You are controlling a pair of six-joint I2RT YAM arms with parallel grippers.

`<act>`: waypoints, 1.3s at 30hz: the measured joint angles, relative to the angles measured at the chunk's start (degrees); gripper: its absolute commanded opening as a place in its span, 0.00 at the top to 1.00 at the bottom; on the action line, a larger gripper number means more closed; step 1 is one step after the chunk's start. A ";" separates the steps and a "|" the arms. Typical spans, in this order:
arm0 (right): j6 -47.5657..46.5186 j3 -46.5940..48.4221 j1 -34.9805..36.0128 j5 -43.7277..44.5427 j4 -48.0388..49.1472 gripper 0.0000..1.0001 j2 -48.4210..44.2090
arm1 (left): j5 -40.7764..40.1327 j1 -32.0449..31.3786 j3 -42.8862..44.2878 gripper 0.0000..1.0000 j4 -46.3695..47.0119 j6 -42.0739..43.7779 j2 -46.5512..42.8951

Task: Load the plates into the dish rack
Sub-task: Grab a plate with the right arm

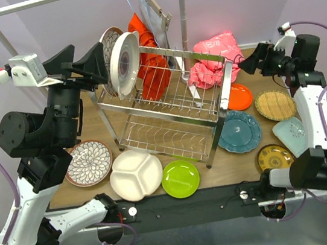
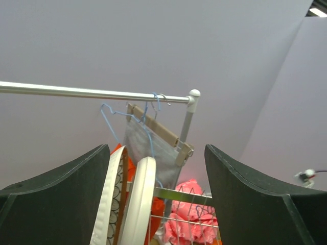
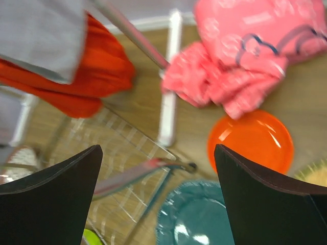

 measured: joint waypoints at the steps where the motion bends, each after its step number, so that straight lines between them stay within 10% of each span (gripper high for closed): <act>1: -1.49 -0.44 -0.17 1.62 -1.66 0.00 0.96 | 0.76 0.00 0.00 0.16 0.48 -0.33 0.00; 20: -14.27 6.03 -6.47 10.51 -14.14 0.15 34.71 | 6.19 0.00 -2.51 0.16 1.27 -5.66 0.46; 39: -24.39 18.10 -6.51 9.75 -15.80 0.37 49.09 | 6.78 0.00 0.44 0.16 1.11 -5.70 4.31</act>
